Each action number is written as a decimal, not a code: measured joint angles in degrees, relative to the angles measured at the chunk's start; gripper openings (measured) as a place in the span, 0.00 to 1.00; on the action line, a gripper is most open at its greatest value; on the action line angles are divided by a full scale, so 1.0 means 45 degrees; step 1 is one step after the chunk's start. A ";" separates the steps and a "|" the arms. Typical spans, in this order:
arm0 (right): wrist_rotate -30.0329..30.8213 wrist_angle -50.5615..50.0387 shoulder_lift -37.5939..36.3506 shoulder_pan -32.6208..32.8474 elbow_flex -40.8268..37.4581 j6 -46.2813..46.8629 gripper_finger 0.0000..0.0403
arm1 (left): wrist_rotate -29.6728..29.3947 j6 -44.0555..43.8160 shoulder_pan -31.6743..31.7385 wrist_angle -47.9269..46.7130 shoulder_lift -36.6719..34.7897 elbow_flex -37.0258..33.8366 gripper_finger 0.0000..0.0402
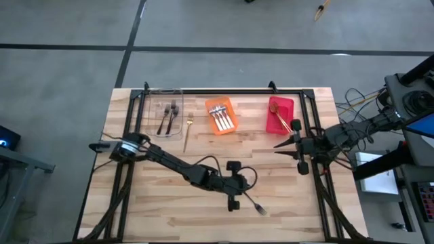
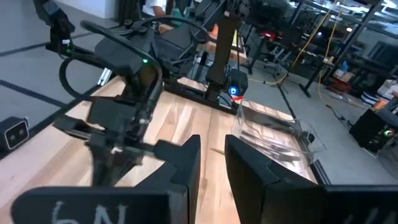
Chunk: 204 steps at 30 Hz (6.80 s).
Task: Sort silverware by color (type)
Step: Put the black fork into the transparent bin
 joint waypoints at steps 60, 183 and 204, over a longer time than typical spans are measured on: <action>-0.0665 -0.1073 -0.1601 0.0000 -0.0313 0.0293 0.16 | 0.5537 0.2165 0.0975 0.0878 0.3403 0.1648 0.32; 0.1127 -0.0577 -0.0421 -0.0034 -0.0313 -0.0046 0.16 | -0.3415 -0.6900 0.9836 -0.9937 -1.1939 -0.8856 0.00; 0.1129 -0.0580 -0.0421 -0.0034 -0.0313 -0.0050 0.16 | -0.2467 -0.7176 1.1709 -0.9969 -1.1819 -0.9057 0.00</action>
